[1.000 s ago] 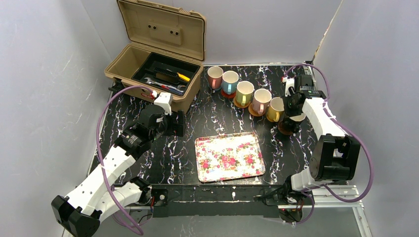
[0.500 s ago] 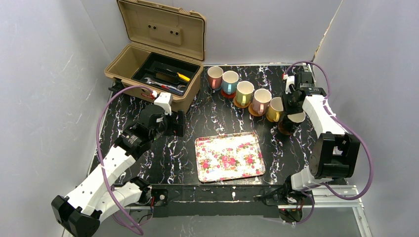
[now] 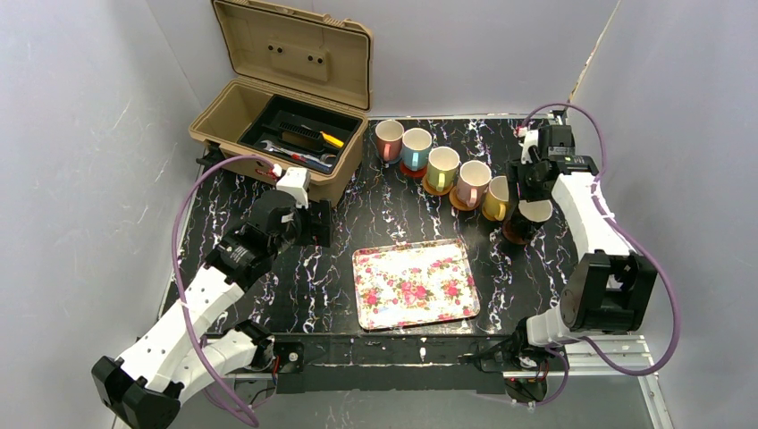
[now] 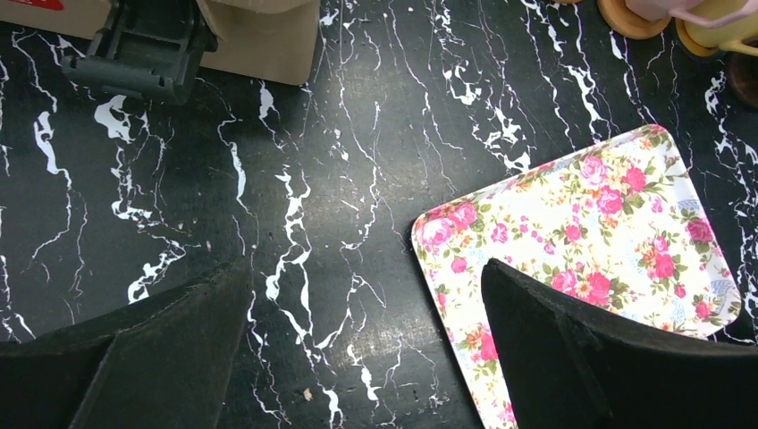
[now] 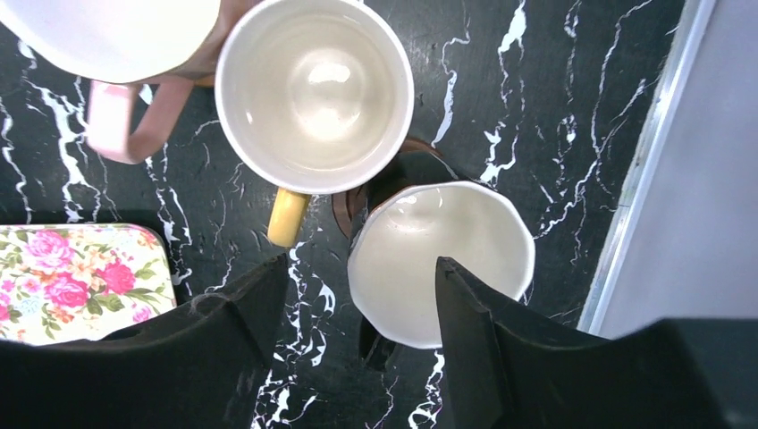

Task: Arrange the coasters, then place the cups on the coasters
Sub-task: Place the cup on the coaster, then reset both arms

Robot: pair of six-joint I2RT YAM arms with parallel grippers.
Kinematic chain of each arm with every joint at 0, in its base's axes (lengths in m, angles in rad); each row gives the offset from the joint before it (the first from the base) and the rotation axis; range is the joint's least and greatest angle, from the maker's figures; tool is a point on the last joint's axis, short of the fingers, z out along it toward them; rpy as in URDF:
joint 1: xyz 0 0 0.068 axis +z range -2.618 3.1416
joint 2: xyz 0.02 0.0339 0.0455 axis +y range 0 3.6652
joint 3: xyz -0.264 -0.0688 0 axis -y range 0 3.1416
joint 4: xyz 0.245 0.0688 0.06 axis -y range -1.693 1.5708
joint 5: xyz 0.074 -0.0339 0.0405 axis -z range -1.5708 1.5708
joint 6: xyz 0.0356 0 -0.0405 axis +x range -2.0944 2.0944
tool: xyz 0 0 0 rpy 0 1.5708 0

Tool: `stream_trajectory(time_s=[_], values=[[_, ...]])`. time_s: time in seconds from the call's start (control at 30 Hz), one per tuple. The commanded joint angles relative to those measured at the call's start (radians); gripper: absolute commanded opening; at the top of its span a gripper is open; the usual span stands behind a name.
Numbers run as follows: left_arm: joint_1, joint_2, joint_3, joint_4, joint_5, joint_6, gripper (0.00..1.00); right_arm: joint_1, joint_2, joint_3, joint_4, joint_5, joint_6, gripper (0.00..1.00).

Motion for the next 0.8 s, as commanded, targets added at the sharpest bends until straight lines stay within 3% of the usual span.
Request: stream_trajectory(time_s=[0.0,0.27,0.4,0.6,0.77], values=[[0.005,-0.041,-0.017,0.000,-0.050,0.011,0.98,0.002,-0.080,0.073,-0.017,-0.016,0.021,0.71],[0.030,-0.127,0.023,-0.038,-0.220,-0.064,0.98,0.002,-0.144,0.179,-0.046,-0.160,0.107,0.76],[0.033,-0.178,0.044,0.011,-0.319,0.002,0.98,0.001,-0.226,0.155,0.049,-0.203,0.161,0.77],[0.033,-0.227,0.004,0.168,-0.482,0.151,0.98,0.002,-0.489,-0.101,0.371,-0.151,0.228,0.83],[0.033,-0.291,-0.099,0.269,-0.542,0.168,0.98,0.001,-0.684,-0.344,0.598,-0.096,0.234,0.87]])
